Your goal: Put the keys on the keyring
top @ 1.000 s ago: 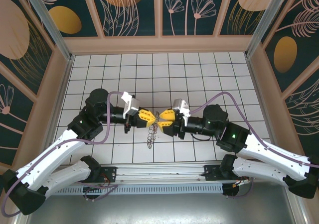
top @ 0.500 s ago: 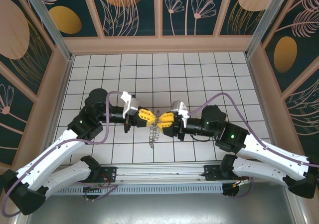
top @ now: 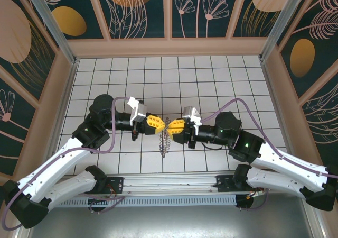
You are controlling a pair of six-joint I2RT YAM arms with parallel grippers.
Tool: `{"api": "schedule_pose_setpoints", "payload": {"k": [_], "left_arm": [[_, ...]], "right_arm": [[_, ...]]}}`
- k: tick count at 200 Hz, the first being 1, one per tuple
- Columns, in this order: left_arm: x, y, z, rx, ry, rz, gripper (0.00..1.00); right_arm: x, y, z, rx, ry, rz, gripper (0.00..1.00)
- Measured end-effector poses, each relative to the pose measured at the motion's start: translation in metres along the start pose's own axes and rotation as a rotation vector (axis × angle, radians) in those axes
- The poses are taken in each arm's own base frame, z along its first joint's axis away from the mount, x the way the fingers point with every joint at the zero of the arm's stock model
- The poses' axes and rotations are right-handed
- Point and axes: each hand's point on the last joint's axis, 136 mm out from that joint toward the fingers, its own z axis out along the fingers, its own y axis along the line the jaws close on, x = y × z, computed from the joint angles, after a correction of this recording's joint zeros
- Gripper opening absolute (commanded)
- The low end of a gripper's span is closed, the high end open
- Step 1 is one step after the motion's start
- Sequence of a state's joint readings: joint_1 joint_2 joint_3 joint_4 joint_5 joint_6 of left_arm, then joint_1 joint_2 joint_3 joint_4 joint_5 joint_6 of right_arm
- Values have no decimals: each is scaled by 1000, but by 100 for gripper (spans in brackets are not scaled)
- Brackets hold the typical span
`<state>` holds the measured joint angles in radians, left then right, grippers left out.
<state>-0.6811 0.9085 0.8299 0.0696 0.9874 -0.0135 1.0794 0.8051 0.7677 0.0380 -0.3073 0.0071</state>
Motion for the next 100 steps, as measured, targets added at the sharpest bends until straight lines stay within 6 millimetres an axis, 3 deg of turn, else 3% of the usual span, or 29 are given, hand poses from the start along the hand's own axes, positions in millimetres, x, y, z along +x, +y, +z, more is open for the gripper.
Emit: {"api": "schedule_pose_setpoints", "payload": {"k": [22, 60, 100], "left_arm": [[1, 0, 0, 0, 1, -8, 0], [2, 1, 0, 0, 0, -13, 0], [7, 3, 0, -11, 17, -21, 2]], "right_arm": [[0, 0, 1, -1, -8, -3, 20], [0, -2, 2, 5, -11, -4, 0], [4, -5, 1, 26, 3, -13, 0]]}}
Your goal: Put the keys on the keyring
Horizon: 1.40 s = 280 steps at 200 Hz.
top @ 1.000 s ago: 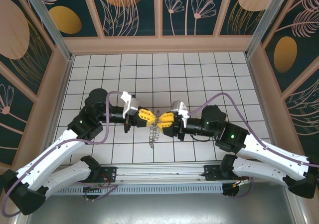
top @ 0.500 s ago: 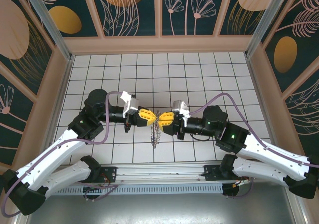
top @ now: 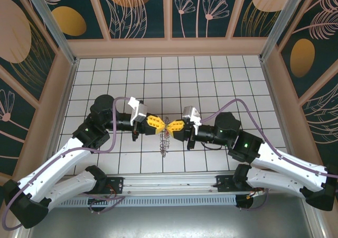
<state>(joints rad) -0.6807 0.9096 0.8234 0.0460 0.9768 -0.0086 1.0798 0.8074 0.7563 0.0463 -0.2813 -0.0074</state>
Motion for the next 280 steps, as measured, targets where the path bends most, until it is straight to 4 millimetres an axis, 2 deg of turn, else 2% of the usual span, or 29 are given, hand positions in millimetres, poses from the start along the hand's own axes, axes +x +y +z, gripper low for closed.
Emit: {"api": "schedule_pose_setpoints", "payload": {"k": [25, 84, 131, 256, 280], "left_arm": [[11, 4, 0, -30, 54, -13, 10], [20, 11, 0, -61, 147, -6, 9], [35, 18, 7, -68, 222, -23, 9], [60, 33, 14, -115, 327, -53, 11], [62, 34, 15, -118, 334, -53, 7]], "right_arm": [[11, -3, 1, 16, 65, -12, 0], [17, -9, 3, 41, 228, -56, 0], [30, -15, 3, 62, 350, -70, 0], [50, -34, 9, 86, 610, -82, 0], [52, -36, 9, 85, 637, -92, 0]]}}
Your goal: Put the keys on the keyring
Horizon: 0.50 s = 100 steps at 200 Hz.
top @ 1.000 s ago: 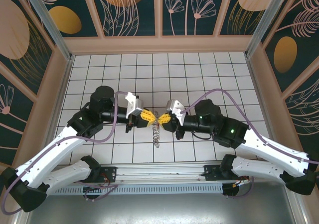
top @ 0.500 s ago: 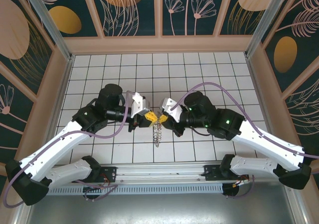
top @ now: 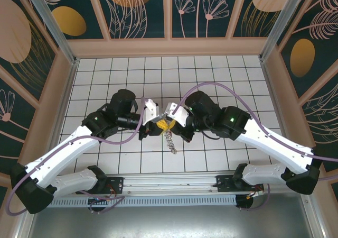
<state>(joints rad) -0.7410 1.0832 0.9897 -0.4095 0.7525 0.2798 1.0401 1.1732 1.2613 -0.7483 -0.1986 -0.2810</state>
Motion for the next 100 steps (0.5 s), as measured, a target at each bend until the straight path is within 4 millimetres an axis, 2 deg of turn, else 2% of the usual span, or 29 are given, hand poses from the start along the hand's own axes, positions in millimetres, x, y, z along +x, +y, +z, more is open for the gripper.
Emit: {"api": "schedule_pose_setpoints", "payload": {"k": [8, 58, 80, 100], "left_arm": [[1, 0, 0, -2, 2, 0, 0], [-5, 0, -2, -10, -25, 3, 0], [-15, -6, -6, -2, -88, 16, 0], [-25, -12, -8, 24, -136, 16, 0]], "right_arm": [[0, 0, 0, 0, 4, -1, 0], [-2, 1, -5, 0, -27, -14, 0], [-7, 7, -15, -7, -113, -29, 8], [-11, 11, -23, -16, -187, -37, 9]]}}
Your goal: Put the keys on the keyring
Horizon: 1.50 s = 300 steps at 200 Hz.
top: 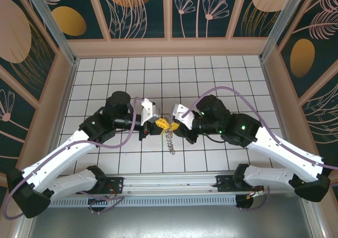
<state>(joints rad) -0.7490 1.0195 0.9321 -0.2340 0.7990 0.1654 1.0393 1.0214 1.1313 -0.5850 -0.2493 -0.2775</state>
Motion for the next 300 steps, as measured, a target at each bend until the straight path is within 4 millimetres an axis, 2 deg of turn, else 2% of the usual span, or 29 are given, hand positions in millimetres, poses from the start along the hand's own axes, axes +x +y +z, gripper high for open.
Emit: {"api": "schedule_pose_setpoints", "payload": {"k": [39, 78, 109, 149, 198, 223, 234, 264, 283, 300], "left_arm": [[-9, -6, -1, 34, -56, -22, 0], [-16, -11, -4, 46, -146, -33, 0], [-24, -14, -8, 48, -198, -36, 0], [-37, -16, -12, 58, -261, -22, 0], [-42, -19, -14, 90, -362, -56, 0], [-46, -20, -16, 97, -394, -67, 0], [-47, -20, -17, 99, -400, -63, 0], [-50, -13, -15, 47, -320, -41, 0], [-56, -6, -14, -6, -239, -6, 9], [-57, 1, -14, -49, -169, 22, 11]], "right_arm": [[-6, 4, -6, -7, -97, 2, 10], [-13, 8, -7, -23, -167, 10, 21], [-21, 8, -11, -18, -216, 16, 22], [-31, 8, -20, -6, -295, 6, 19], [-37, 8, -25, -3, -344, 4, 13], [-41, 8, -27, 0, -363, -8, 0], [-43, 8, -28, 1, -370, -10, 0], [-42, 3, -29, 36, -366, -19, 0], [-46, -3, -31, 72, -348, -28, 0], [-48, -10, -29, 102, -312, -36, 0]]}}
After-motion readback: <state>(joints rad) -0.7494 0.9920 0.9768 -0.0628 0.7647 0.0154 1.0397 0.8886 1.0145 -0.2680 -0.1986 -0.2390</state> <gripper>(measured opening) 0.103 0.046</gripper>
